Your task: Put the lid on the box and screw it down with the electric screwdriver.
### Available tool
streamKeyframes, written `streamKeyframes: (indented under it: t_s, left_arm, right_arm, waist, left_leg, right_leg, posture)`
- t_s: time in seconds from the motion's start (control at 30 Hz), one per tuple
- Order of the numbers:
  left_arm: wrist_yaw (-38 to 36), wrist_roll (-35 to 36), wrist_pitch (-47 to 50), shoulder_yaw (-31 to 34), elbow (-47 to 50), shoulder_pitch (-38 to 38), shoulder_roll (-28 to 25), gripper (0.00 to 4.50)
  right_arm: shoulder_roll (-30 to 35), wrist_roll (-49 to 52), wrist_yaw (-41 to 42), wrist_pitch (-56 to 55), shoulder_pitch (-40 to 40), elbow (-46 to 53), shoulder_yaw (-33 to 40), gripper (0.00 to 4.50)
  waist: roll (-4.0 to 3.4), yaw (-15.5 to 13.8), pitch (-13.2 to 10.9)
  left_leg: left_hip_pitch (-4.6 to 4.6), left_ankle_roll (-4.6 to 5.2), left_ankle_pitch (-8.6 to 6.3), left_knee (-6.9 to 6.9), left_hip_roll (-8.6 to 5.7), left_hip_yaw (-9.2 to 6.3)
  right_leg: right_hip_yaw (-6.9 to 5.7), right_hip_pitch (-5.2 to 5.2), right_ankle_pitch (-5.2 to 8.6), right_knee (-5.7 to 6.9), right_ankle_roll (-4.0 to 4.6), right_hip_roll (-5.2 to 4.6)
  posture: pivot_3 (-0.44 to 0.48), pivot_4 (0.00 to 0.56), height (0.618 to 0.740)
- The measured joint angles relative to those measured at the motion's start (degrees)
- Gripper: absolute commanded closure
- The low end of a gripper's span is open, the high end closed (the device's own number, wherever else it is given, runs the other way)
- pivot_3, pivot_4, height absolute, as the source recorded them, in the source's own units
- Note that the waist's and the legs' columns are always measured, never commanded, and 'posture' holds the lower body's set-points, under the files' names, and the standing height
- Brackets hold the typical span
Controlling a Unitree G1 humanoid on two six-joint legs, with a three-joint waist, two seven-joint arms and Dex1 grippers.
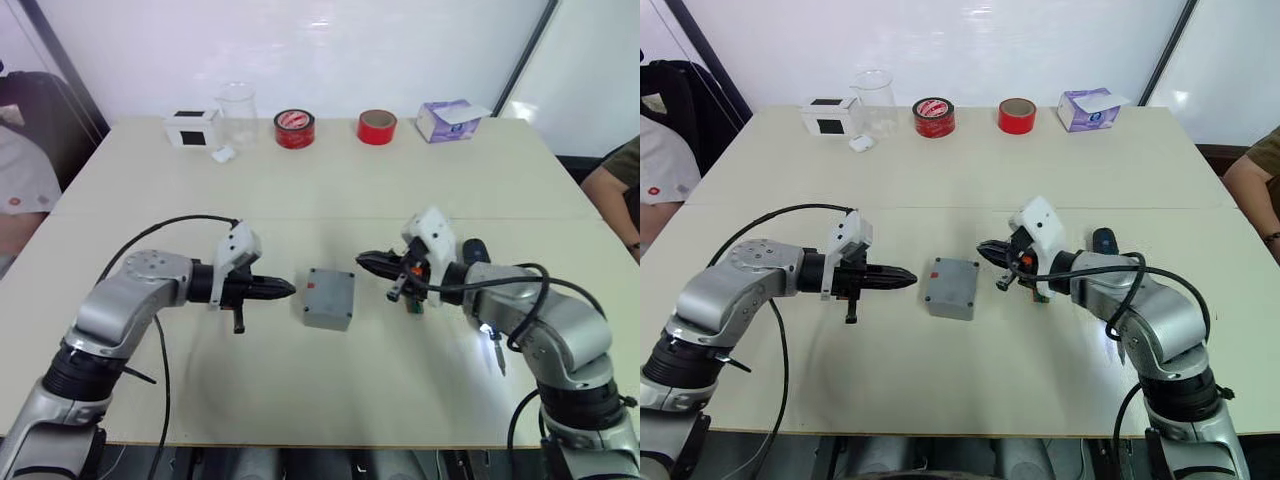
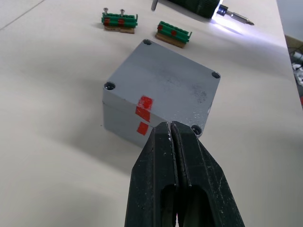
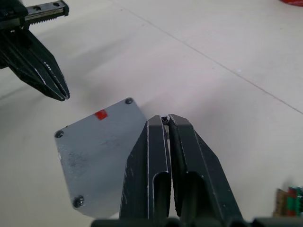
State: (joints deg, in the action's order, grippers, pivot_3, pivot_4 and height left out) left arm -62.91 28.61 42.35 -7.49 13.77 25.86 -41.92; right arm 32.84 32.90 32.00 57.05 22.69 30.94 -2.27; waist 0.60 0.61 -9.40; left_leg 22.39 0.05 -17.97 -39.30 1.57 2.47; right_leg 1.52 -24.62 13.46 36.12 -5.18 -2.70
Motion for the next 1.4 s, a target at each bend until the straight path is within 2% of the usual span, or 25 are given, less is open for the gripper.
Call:
streamKeyframes:
  t_s: [0.43,1.4]
  left_arm:
    - [1.4,0.8,1.1,0.0,0.6,0.0,0.0,4.5]
    - [1.8,0.8,1.1,0.0,0.6,-0.1,0.0,4.5]
  right_arm:
    - [-0.5,-2.3,-0.1,-2.7,-0.3,-2.8,-3.6,4.41]
    - [-1.9,-4.4,0.2,-4.5,-1.4,-5.3,-4.2,4.41]
  waist:
    - [0.0,0.1,0.0]
    - [0.0,0.1,0.0]
  left_leg:
    - [-0.01,0.0,0.0,0.0,0.02,-0.01]
    - [-0.01,0.0,0.0,0.0,0.02,-0.01]
  right_leg:
    - [-0.03,0.0,0.0,0.02,0.0,0.07]
    - [-0.03,0.0,0.0,0.01,0.0,0.07]
  posture:
    - [0.0,0.15,0.74]
    - [0.0,0.15,0.74]
